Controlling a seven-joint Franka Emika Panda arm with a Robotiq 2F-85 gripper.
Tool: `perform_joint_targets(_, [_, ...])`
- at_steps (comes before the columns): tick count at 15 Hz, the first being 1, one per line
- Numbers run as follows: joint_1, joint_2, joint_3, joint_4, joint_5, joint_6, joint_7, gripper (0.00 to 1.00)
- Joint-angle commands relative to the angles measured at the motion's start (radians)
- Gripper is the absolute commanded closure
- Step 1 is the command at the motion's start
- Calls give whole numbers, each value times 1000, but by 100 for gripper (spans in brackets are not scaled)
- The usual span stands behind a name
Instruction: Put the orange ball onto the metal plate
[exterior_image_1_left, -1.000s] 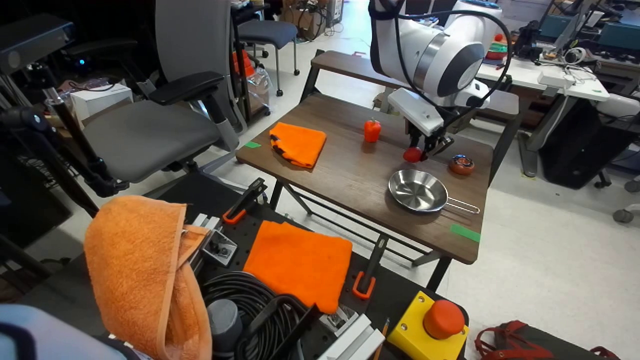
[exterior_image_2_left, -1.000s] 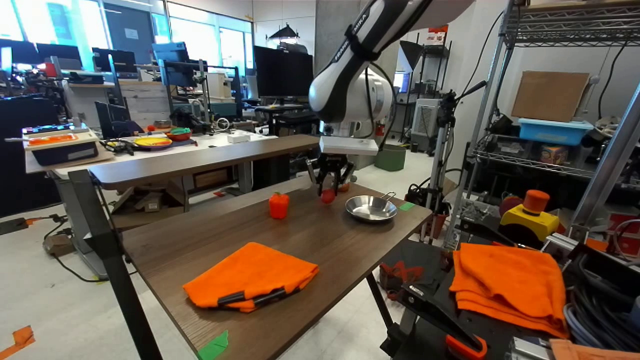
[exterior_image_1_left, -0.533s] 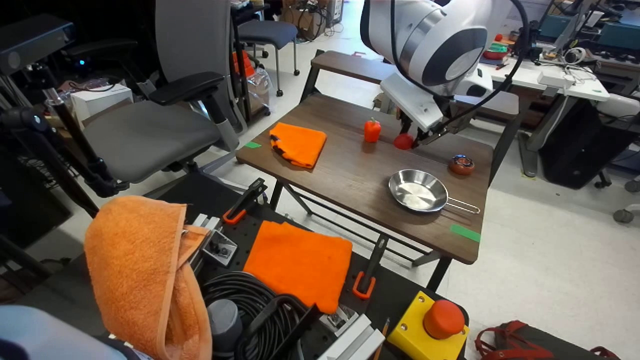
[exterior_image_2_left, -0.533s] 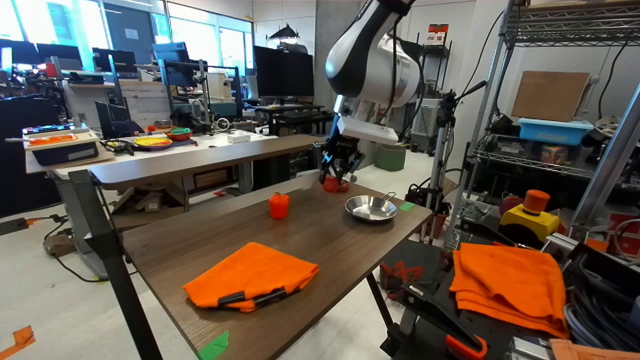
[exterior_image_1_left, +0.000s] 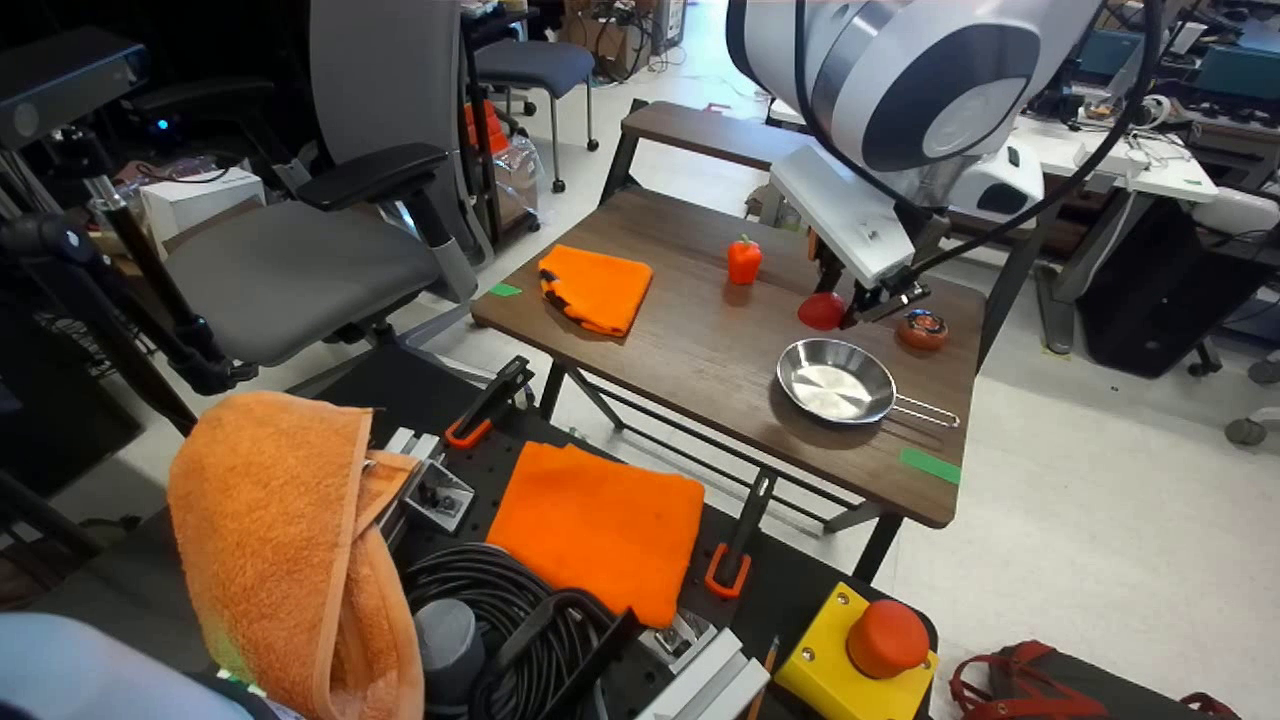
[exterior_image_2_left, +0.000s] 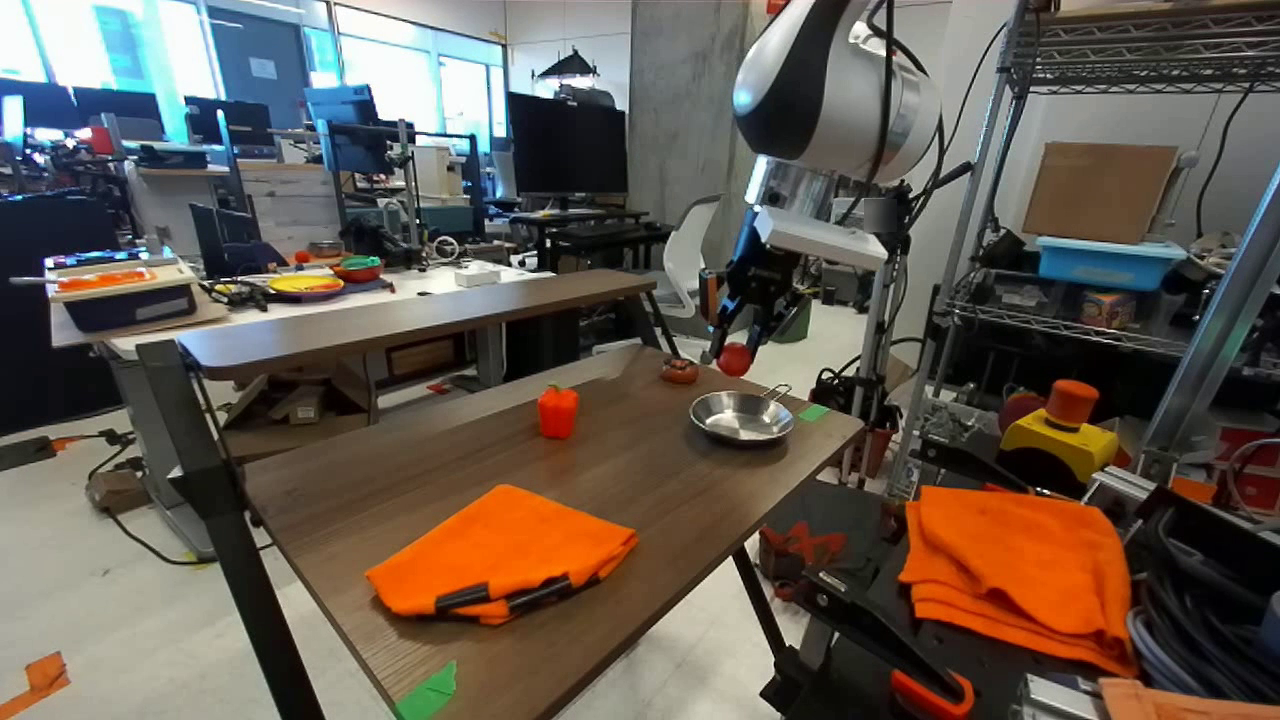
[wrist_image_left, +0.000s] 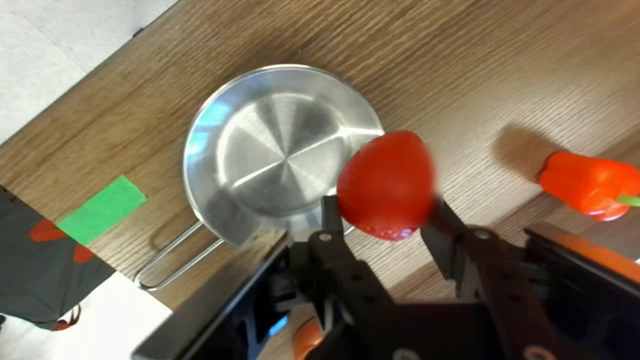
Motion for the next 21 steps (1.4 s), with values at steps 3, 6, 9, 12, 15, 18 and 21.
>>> perform_joint_targets(3, [44, 28, -84, 39, 13, 17, 125, 81])
perform_joint_targets(6, [111, 95, -160, 120, -27, -16, 262, 81])
perform_joint_targets(9, [193, 179, -247, 206, -70, -58, 408, 81])
perform_joint_targets(12, [261, 256, -314, 271, -114, -123, 515, 81])
perform_joint_targets(15, [295, 302, -337, 305, -153, -185, 563, 81])
perform_joint_targets(18, [313, 343, -342, 336, -168, -162, 609, 73])
perform_joint_targets(21, [317, 377, -347, 385, -172, -185, 660, 31])
